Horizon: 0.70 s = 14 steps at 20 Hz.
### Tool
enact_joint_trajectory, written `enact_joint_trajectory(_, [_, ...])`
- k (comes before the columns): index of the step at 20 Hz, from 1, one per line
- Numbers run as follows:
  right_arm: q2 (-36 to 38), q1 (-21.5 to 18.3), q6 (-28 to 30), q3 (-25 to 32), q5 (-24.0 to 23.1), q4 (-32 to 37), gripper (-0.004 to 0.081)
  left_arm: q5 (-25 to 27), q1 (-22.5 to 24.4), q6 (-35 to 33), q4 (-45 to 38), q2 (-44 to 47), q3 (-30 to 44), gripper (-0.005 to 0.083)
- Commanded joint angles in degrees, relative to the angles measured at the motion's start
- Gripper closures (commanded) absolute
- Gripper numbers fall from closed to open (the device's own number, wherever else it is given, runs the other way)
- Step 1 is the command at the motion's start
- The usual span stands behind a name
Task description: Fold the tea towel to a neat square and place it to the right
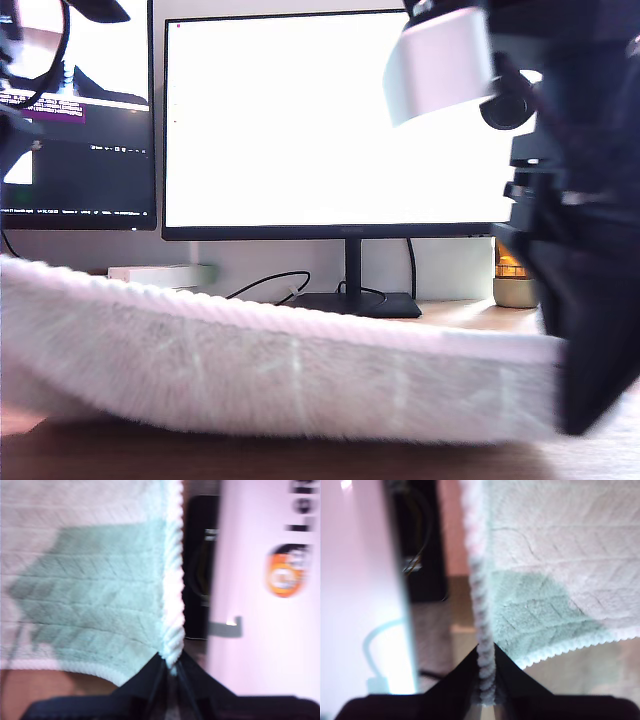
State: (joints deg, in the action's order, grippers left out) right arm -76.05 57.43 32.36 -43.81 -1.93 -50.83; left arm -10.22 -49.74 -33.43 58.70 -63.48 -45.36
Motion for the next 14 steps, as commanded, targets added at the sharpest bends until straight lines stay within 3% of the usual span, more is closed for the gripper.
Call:
enact_joint_trajectory(1, [-0.5, 0.7, -1.2, 0.1, 1.8, -3.0, 0.078, -1.1, -0.9, 1.4, 2.5, 0.1, -0.5, 0.0797])
enact_joint_trajectory(4, [-0.5, 1.4, -1.6, -0.6, 4.8, -6.4, 0.078, -3.3, -1.9, 2.1, 5.5, 0.1, -0.5, 0.0797])
enact_joint_trajectory(7, [-0.5, 1.4, -1.5, -1.9, 4.3, -7.1, 0.078, -3.9, -1.9, 1.8, 5.5, 0.1, -0.5, 0.0797])
enact_joint_trajectory(10, [-0.5, 0.8, -1.6, -2.3, 0.2, -3.2, 0.078, -1.4, -1.2, -0.3, 1.6, -0.3, -0.5, 0.0797])
enact_joint_trajectory(14, [-0.5, -2.5, -1.5, -2.4, -4.4, 1.7, 0.078, 0.4, 3.2, -2.6, -1.9, -4.3, -0.5, 0.0797])
